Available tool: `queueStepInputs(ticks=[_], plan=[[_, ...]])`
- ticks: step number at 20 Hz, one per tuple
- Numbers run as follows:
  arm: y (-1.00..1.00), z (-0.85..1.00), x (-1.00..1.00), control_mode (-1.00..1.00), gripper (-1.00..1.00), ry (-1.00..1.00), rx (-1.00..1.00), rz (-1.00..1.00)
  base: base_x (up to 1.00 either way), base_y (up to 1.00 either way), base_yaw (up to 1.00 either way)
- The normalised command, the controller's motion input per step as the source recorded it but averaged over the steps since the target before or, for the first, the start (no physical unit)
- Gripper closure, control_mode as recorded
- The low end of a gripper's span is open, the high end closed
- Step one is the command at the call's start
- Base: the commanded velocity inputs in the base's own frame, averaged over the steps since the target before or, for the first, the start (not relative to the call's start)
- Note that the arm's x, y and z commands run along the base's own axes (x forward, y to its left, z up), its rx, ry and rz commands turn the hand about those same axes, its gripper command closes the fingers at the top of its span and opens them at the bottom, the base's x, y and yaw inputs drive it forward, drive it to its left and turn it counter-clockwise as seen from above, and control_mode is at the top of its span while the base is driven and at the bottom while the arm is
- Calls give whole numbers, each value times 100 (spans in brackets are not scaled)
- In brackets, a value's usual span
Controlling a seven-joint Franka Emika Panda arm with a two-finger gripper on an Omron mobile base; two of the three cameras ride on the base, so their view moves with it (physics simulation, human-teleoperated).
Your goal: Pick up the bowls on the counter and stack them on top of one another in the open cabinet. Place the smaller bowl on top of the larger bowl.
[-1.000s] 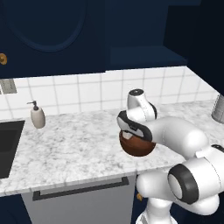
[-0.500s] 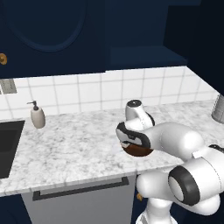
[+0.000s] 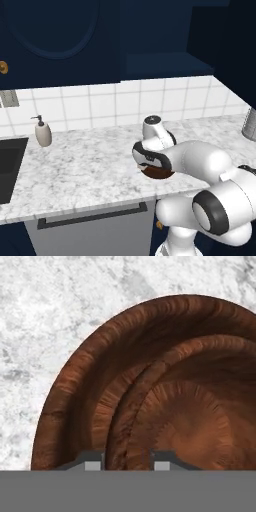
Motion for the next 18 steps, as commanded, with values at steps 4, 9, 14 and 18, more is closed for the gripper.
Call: queueStepInputs(ticks=[4,9,14,18], plan=[[2,43,-26,-100,-100,0,0,0,0,0,0],[17,26,-69,-100,-100,0,0,0,0,0,0],[4,-60,-2,-100,-100,5,2,5,0,0,0],[0,-26,65,-100,-100,-3,-10,1,0,0,0]])
